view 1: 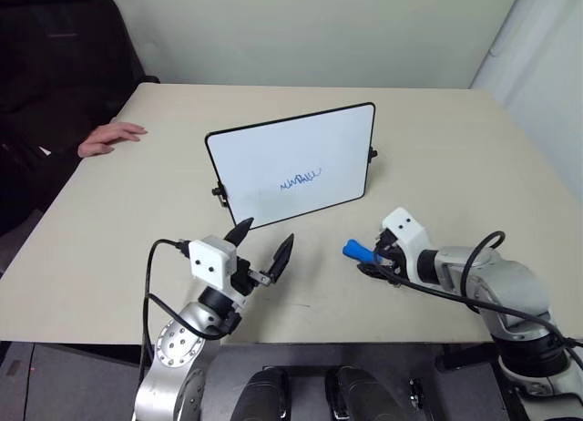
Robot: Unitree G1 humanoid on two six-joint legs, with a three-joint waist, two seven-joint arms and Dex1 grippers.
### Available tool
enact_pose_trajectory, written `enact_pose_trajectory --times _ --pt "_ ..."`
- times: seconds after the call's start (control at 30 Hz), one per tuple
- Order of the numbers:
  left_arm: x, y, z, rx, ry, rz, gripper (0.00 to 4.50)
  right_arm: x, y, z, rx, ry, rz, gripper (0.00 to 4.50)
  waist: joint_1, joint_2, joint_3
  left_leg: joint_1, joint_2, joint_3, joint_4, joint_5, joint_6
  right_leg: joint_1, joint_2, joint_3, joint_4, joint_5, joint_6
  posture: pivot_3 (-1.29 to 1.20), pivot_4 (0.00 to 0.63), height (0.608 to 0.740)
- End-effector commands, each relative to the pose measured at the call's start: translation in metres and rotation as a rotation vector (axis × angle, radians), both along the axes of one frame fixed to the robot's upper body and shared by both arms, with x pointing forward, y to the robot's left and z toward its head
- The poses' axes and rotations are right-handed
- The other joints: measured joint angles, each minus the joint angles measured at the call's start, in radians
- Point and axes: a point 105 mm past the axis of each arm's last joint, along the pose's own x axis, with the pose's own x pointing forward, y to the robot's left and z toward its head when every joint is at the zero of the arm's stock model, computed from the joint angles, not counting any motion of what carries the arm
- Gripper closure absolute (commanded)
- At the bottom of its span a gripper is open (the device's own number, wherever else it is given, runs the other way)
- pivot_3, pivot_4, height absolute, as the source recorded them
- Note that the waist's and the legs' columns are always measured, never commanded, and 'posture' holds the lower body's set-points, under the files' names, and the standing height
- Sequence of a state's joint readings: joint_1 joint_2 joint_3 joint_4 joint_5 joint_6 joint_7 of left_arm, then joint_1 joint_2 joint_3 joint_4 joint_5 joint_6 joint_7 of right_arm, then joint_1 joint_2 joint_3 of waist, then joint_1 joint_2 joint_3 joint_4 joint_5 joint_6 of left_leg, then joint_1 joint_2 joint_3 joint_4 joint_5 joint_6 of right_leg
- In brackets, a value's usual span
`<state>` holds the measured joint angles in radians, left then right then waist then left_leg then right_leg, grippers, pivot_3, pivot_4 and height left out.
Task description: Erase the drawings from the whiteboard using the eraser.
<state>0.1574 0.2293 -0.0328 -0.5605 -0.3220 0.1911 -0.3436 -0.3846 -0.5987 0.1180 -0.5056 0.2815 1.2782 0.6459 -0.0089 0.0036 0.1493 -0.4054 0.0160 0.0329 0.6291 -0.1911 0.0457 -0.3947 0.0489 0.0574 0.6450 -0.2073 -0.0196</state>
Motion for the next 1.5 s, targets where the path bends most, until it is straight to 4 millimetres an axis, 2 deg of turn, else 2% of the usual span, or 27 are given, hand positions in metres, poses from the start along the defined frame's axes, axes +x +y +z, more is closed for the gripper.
enact_pose_trajectory --times 0.03,0.27,0.47,0.77,1.27,1.3,1.37,1.5 --pt "-0.001 -0.003 0.006 -0.005 -0.031 -0.016 0.0 0.003 0.002 0.01 -0.026 -0.047 0.061 1.53 0.0 0.0 0.0 0.0 0.0 0.0 0.0 0.0 0.0 0.0 0.0 0.0 0.0 0.0 0.0 0.0 0.15 0.74" --pt "-0.002 -0.006 0.006 -0.007 -0.032 -0.024 0.0 0.014 -0.002 0.007 -0.16 0.013 0.156 1.53 -0.001 0.0 0.0 0.0 0.0 0.0 0.0 0.0 0.0 0.0 0.0 0.0 0.0 0.0 0.0 0.0 0.15 0.74" --pt "-0.005 -0.009 0.005 -0.008 -0.027 -0.029 0.0 0.021 0.006 0.017 -0.202 0.054 0.242 1.53 0.0 0.0 0.0 0.0 0.0 0.0 0.0 0.0 0.0 -0.001 0.0 0.0 0.0 -0.001 0.0 0.0 0.15 0.74" --pt "-0.011 -0.011 0.005 -0.012 -0.02 -0.023 0.0 0.025 0.016 0.02 -0.244 0.073 0.33 1.53 0.001 0.0 0.0 -0.001 0.0 0.0 0.0 -0.002 0.001 -0.001 0.0 0.0 0.0 -0.002 0.0 0.0 0.15 0.74" --pt "-0.014 -0.01 0.004 -0.011 -0.009 -0.017 0.0 0.034 0.028 0.011 -0.27 0.089 0.345 1.53 0.0 0.0 0.0 0.0 0.0 0.0 0.0 -0.001 0.001 -0.001 0.0 0.0 0.001 -0.002 -0.001 0.0 0.15 0.74" --pt "-0.014 -0.01 0.003 -0.01 -0.008 -0.017 0.0 0.035 0.028 0.01 -0.277 0.089 0.346 1.9 0.0 0.0 0.0 0.0 0.0 0.0 0.0 -0.001 0.001 -0.001 0.0 0.0 0.001 -0.002 -0.001 0.0 0.15 0.74" --pt "-0.014 -0.01 0.003 -0.009 -0.006 -0.017 0.0 0.036 0.028 0.01 -0.281 0.091 0.347 2.34 0.0 0.0 0.0 0.0 0.0 0.0 0.0 -0.001 0.001 -0.001 0.0 0.0 0.001 -0.002 -0.001 0.0 0.15 0.74" --pt "-0.015 -0.01 0.003 -0.008 -0.005 -0.016 0.0 0.037 0.027 0.01 -0.281 0.092 0.345 3.68 0.0 0.0 0.0 0.0 0.0 0.0 0.0 -0.001 0.001 -0.001 0.0 0.0 0.001 -0.002 -0.002 0.0 0.15 0.74"
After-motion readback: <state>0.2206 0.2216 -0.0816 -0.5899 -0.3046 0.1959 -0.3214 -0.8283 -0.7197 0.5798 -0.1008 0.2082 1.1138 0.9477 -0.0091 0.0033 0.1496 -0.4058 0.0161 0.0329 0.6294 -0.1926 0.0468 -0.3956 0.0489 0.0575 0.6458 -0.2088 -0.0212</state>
